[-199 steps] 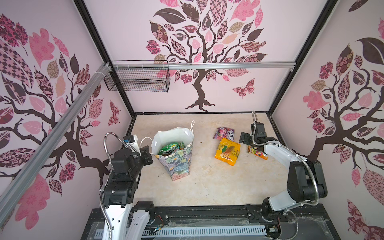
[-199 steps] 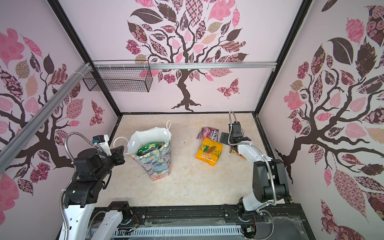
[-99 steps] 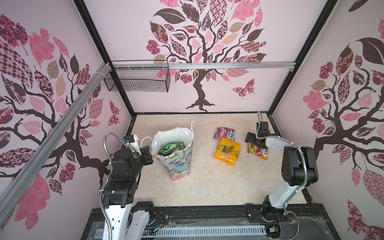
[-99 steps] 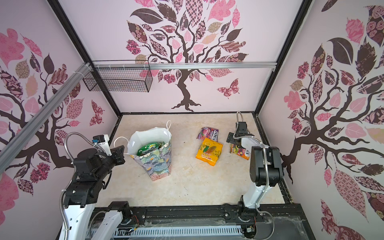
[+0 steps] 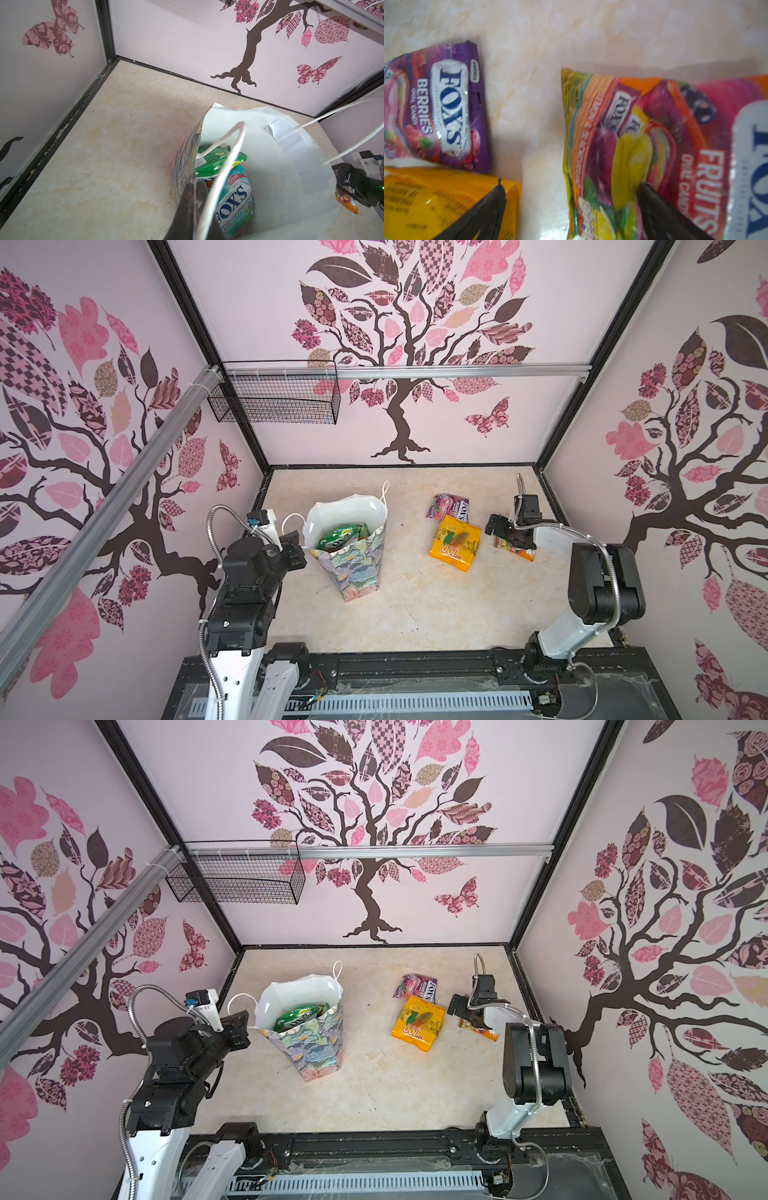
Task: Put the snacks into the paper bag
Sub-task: 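Lower the right gripper onto the FOX'S Fruits bag edge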
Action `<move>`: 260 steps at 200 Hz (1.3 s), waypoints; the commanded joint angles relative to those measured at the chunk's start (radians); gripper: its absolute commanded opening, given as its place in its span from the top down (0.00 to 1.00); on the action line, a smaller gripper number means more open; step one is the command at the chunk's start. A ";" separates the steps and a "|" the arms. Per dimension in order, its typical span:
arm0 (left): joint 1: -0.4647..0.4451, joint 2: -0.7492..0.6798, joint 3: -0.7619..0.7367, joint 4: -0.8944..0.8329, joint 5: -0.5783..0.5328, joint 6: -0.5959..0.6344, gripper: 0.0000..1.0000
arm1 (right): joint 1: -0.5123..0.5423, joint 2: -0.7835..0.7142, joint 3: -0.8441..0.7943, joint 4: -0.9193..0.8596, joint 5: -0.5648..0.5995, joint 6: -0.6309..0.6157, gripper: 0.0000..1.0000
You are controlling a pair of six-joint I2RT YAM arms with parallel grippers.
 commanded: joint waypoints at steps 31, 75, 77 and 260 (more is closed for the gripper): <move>0.003 -0.009 -0.012 0.010 -0.010 0.005 0.91 | 0.001 -0.162 -0.193 0.030 -0.219 0.087 0.01; 0.003 -0.004 -0.012 0.019 -0.001 -0.006 0.91 | 0.031 -0.321 -0.199 0.028 0.038 0.074 0.00; 0.004 -0.006 -0.012 0.020 0.000 -0.006 0.91 | 0.030 -0.319 -0.192 0.029 0.051 0.070 0.00; 0.000 -0.015 -0.006 0.014 -0.011 0.010 0.91 | -0.063 0.208 0.232 -0.104 0.246 0.000 0.00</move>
